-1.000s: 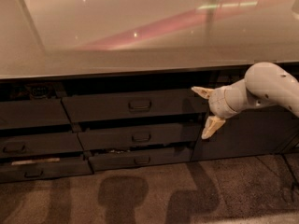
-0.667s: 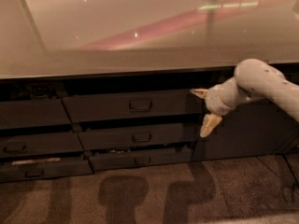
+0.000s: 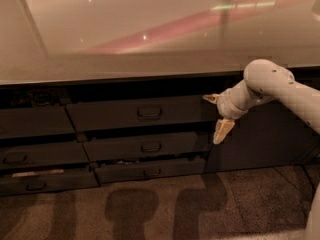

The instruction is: Open top drawer

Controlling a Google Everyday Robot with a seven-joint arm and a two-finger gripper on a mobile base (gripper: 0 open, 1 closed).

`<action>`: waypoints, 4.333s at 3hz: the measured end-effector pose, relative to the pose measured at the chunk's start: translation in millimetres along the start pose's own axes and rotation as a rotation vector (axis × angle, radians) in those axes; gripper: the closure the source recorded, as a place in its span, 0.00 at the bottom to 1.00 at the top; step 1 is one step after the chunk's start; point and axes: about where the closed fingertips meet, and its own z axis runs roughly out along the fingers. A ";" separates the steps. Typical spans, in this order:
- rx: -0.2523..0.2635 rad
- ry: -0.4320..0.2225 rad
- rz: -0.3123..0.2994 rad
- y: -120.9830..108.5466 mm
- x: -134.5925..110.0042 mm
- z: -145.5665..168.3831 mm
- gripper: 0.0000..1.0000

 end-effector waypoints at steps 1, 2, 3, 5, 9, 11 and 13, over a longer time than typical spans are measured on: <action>0.014 0.005 -0.019 8.3 -7.5 -6.0 0.00; 0.060 0.016 -0.067 17.3 -26.3 -26.5 0.00; 0.060 0.016 -0.067 17.3 -26.3 -26.5 0.00; 0.071 0.084 -0.044 -14.3 -20.3 -29.1 0.00; -0.056 0.176 0.044 -32.6 45.4 26.3 0.00; -0.056 0.176 0.044 -32.6 45.4 26.3 0.17; -0.056 0.176 0.044 -32.5 45.3 26.4 0.65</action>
Offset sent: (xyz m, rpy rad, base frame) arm -0.0485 0.0151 0.0603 -0.0354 -0.1721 0.0487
